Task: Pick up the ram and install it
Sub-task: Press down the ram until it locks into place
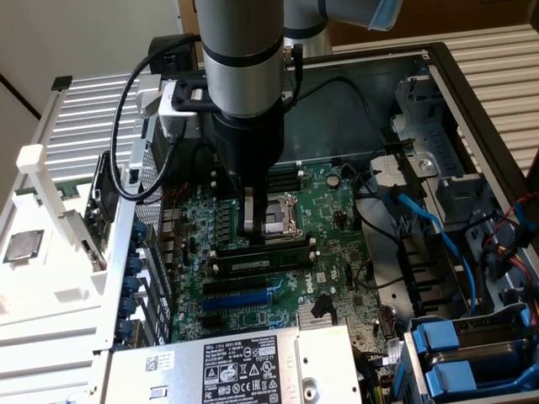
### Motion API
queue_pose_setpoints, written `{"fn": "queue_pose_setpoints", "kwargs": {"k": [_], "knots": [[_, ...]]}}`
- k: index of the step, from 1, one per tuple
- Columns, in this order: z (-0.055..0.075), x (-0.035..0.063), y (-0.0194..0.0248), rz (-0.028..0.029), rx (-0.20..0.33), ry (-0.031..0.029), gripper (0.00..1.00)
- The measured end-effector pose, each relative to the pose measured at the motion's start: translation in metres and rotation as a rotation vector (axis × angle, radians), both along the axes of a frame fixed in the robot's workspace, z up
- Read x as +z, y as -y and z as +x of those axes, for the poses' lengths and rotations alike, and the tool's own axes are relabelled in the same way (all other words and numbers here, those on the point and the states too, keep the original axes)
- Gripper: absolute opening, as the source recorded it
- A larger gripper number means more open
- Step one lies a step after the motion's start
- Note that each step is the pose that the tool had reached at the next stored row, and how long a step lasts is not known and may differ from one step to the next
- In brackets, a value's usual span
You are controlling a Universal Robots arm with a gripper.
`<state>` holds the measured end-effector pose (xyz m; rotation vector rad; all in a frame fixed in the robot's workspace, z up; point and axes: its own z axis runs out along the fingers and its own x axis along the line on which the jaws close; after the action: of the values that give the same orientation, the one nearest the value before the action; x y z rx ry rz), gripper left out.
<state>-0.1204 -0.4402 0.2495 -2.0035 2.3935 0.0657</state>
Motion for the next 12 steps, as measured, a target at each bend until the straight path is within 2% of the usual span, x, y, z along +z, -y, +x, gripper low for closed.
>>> {"fn": "queue_pose_setpoints", "kwargs": {"k": [8,12], "knots": [[0.0000,-0.0001,0.0000,-0.0009,-0.108,-0.0001,0.11],[0.0000,-0.0003,0.0000,-0.0013,-0.198,-0.0001,0.11]]}}
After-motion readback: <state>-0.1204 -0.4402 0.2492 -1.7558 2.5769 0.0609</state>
